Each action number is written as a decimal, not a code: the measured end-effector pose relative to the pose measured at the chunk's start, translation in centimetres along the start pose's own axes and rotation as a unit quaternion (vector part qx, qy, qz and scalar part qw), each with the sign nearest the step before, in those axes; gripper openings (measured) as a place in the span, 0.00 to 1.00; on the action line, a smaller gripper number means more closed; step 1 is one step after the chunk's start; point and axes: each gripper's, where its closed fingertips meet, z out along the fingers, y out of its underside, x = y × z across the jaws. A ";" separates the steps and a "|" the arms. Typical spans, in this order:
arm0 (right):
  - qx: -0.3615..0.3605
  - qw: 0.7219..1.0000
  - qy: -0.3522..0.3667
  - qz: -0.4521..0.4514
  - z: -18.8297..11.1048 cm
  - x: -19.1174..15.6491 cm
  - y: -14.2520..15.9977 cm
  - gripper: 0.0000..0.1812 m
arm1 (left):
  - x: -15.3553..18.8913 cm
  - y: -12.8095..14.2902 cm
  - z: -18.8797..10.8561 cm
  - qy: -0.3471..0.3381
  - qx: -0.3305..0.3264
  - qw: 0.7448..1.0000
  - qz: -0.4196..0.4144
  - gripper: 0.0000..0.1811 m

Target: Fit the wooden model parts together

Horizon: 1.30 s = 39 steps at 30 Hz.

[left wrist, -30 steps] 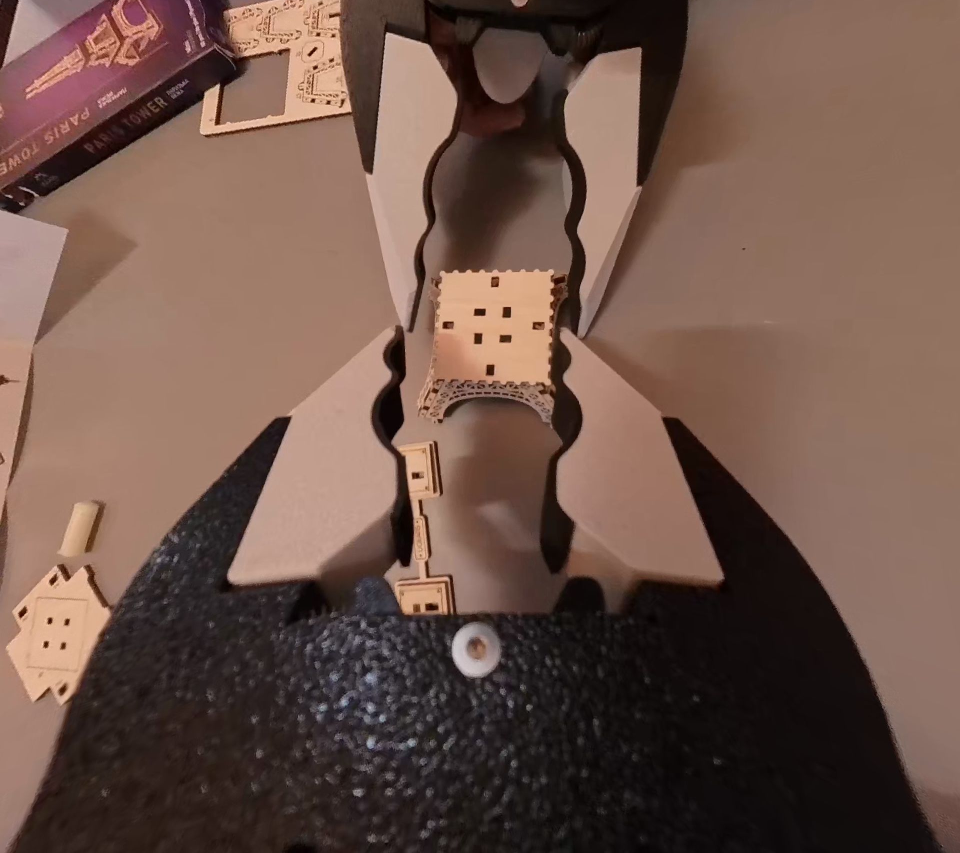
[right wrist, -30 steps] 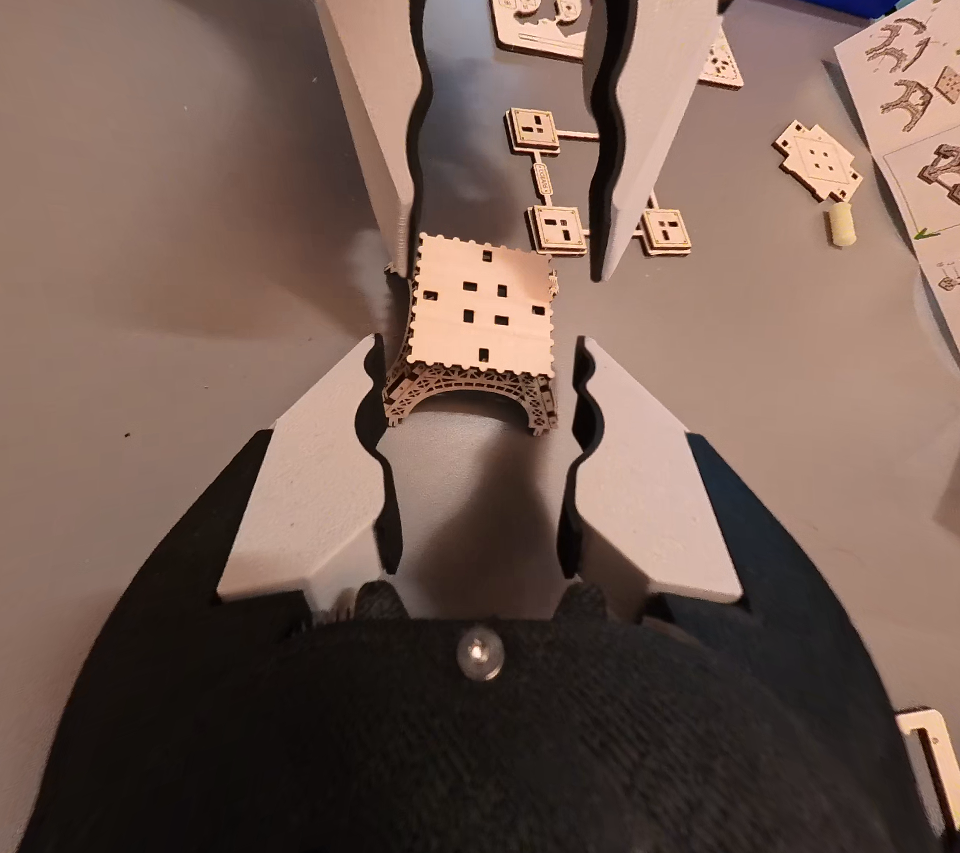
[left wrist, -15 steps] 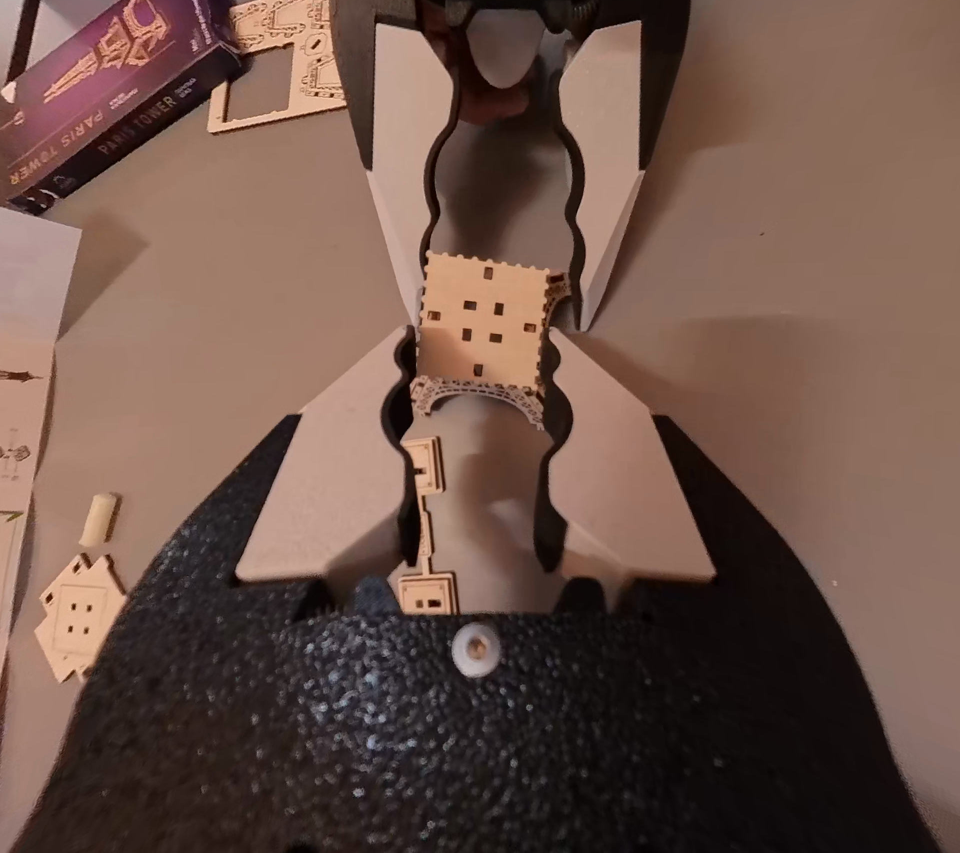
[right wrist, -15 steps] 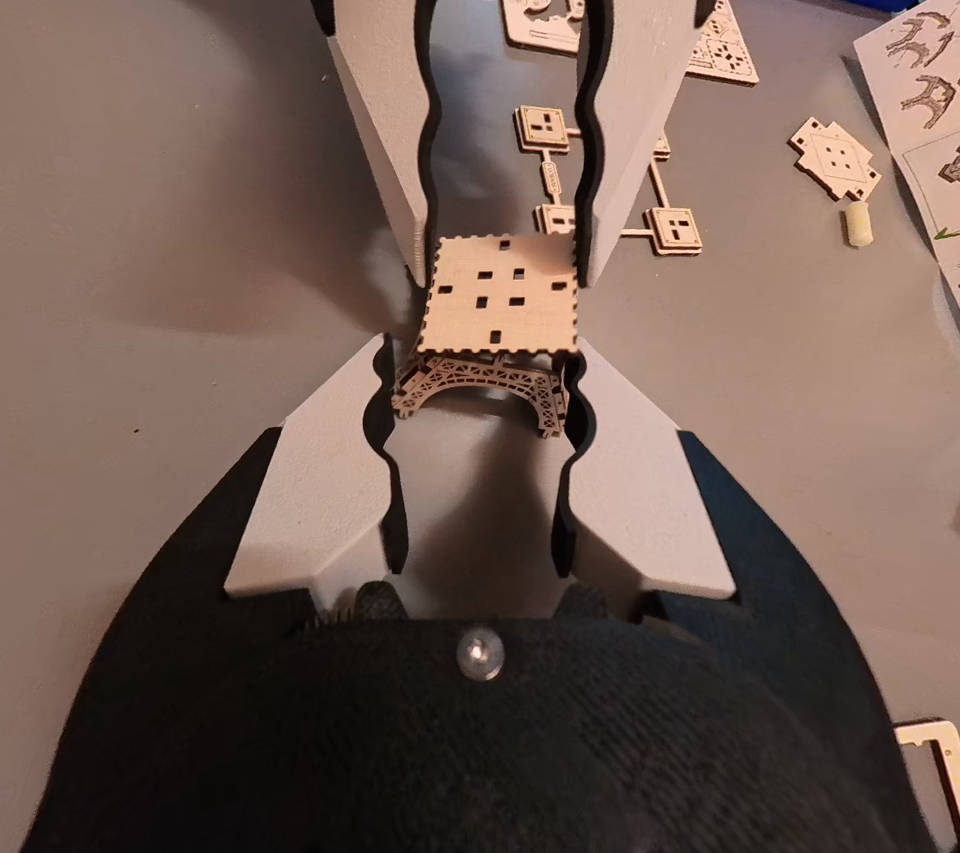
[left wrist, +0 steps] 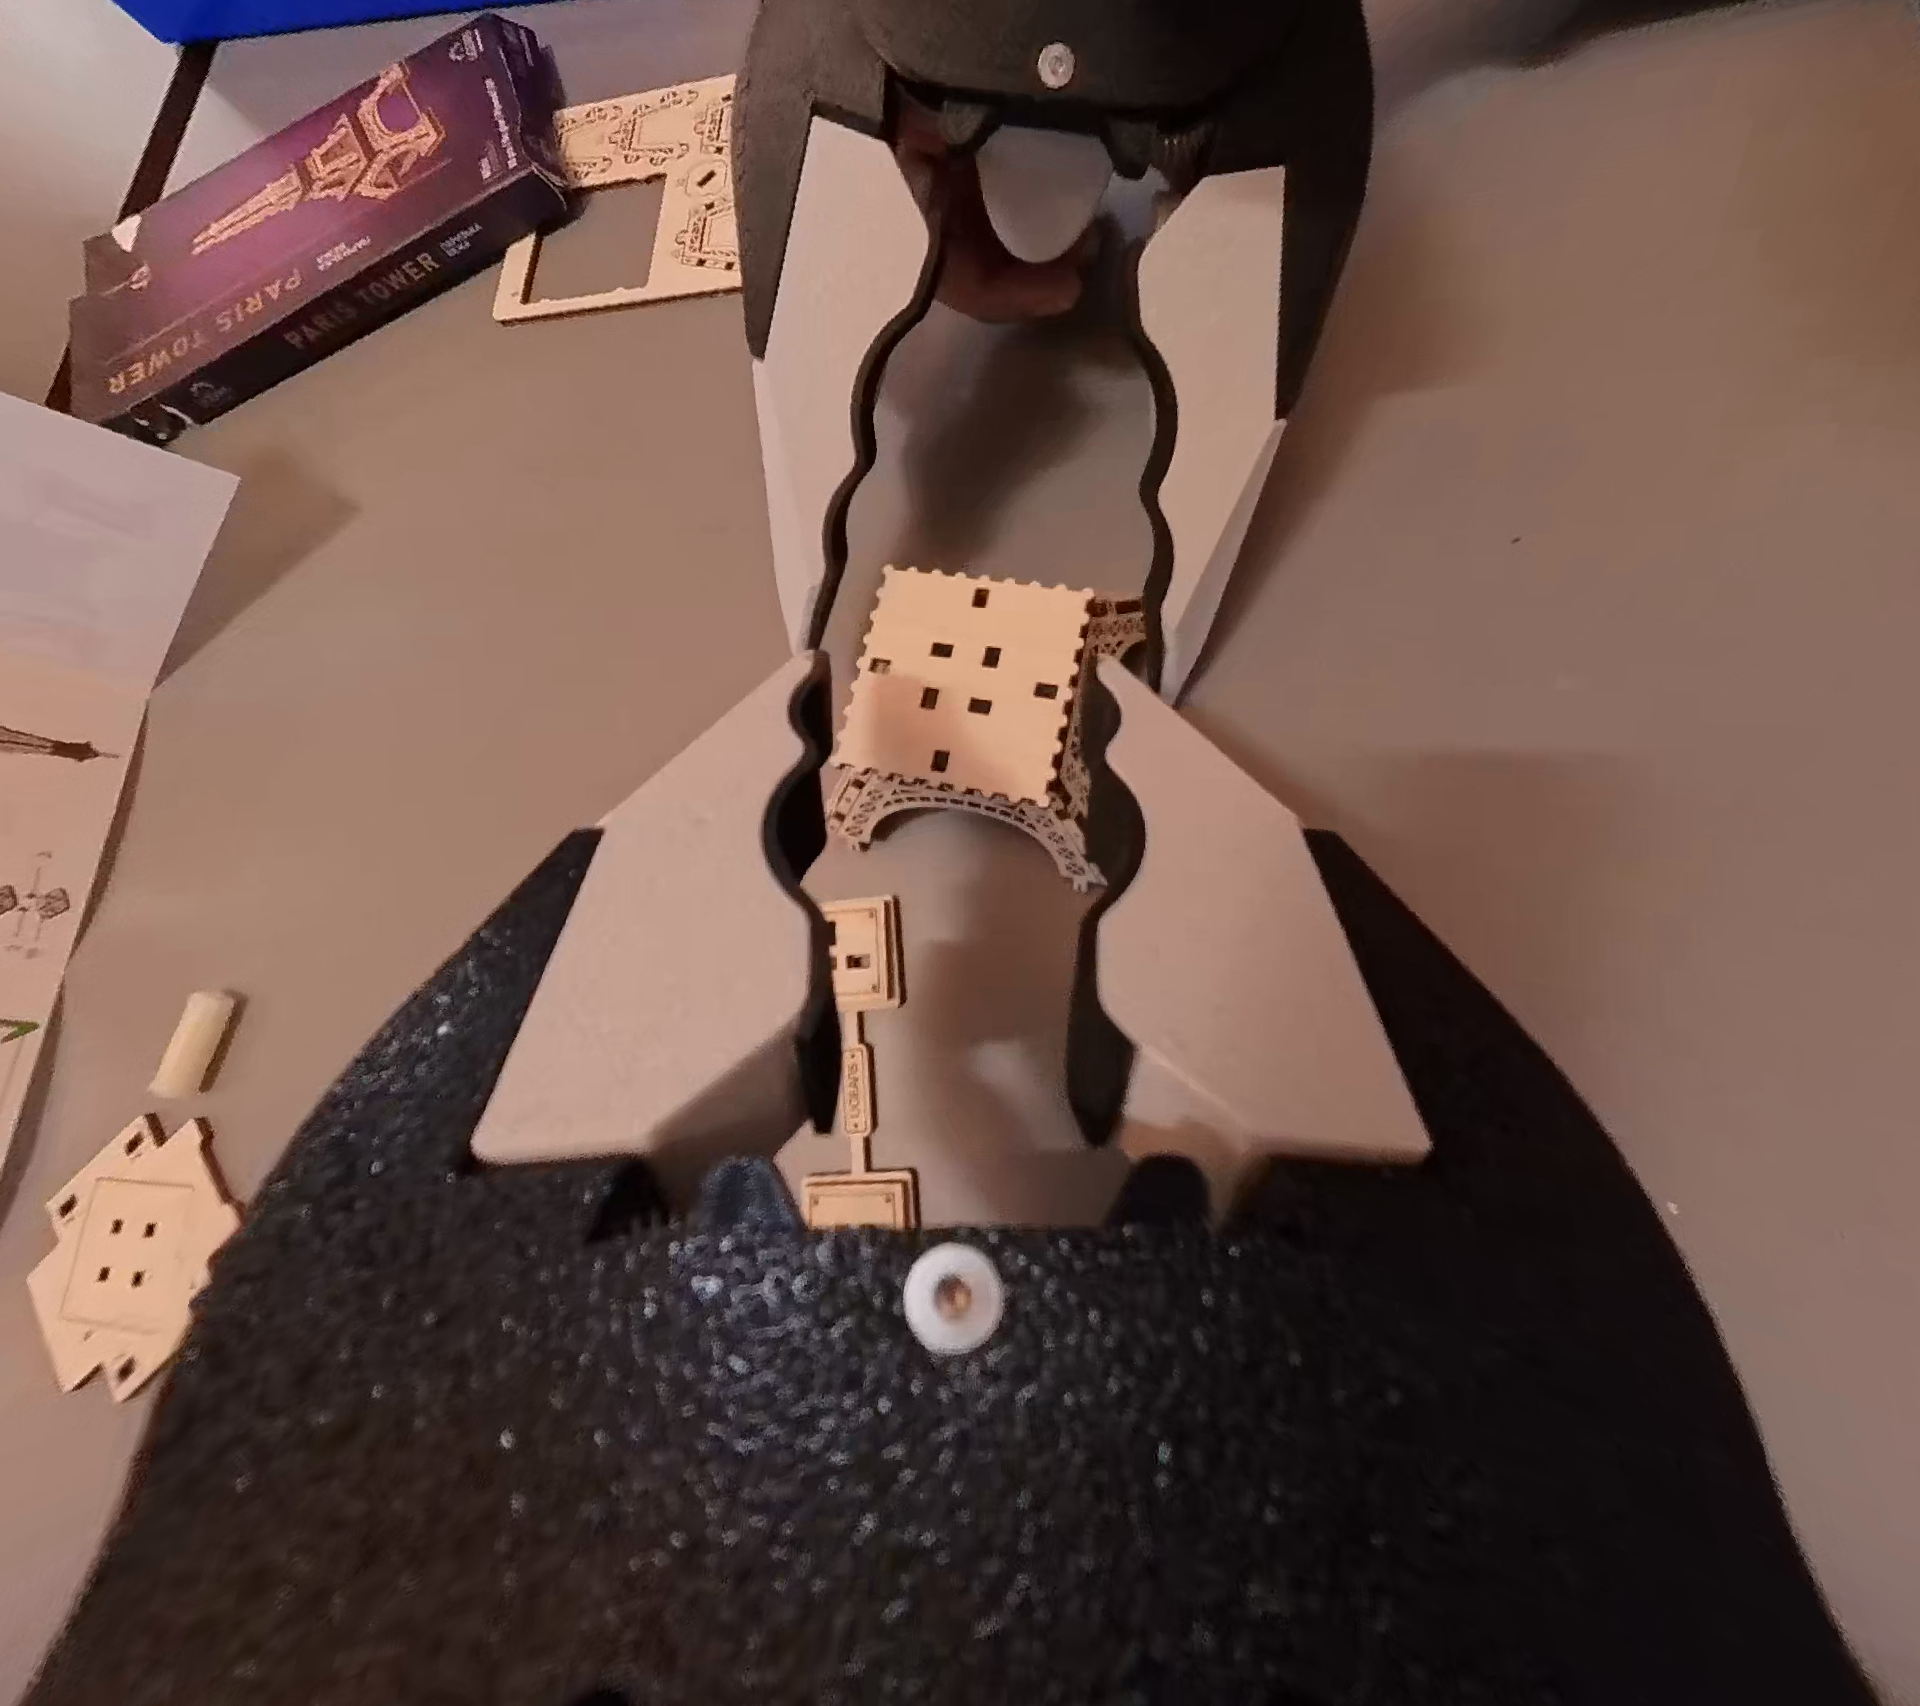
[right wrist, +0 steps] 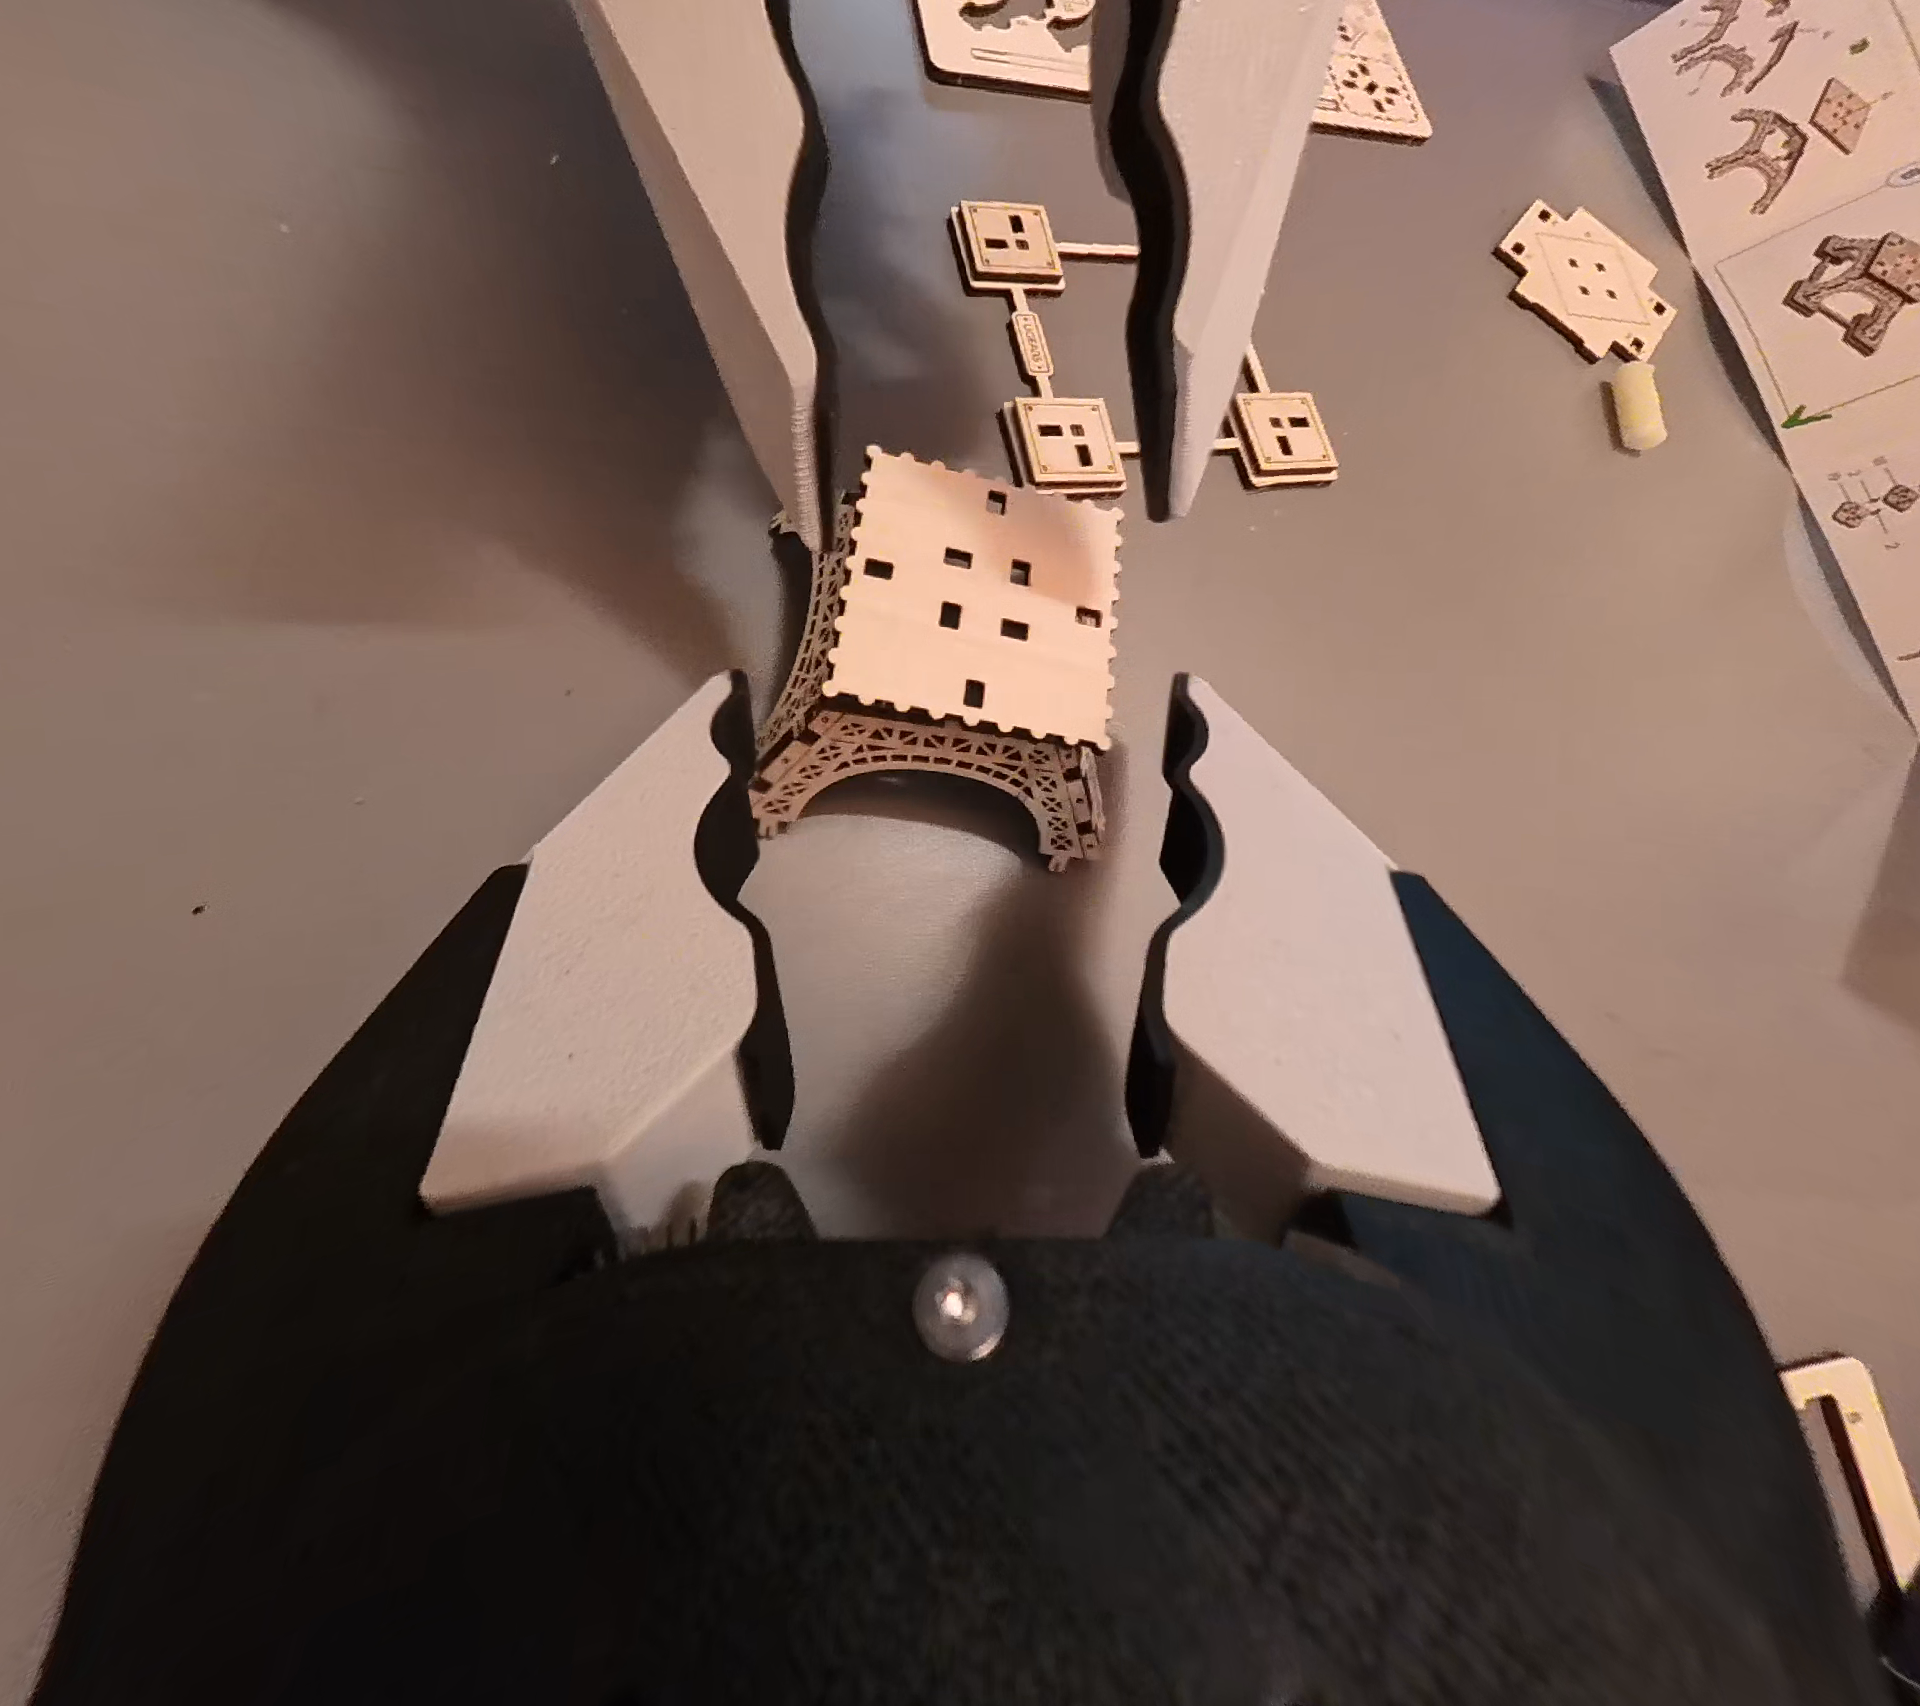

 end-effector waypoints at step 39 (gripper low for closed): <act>-0.004 1.000 0.005 0.008 -0.1 0.5 0.3 0.39 | -0.7 0.8 1.1 0.068 0.021 0.993 -0.093 0.25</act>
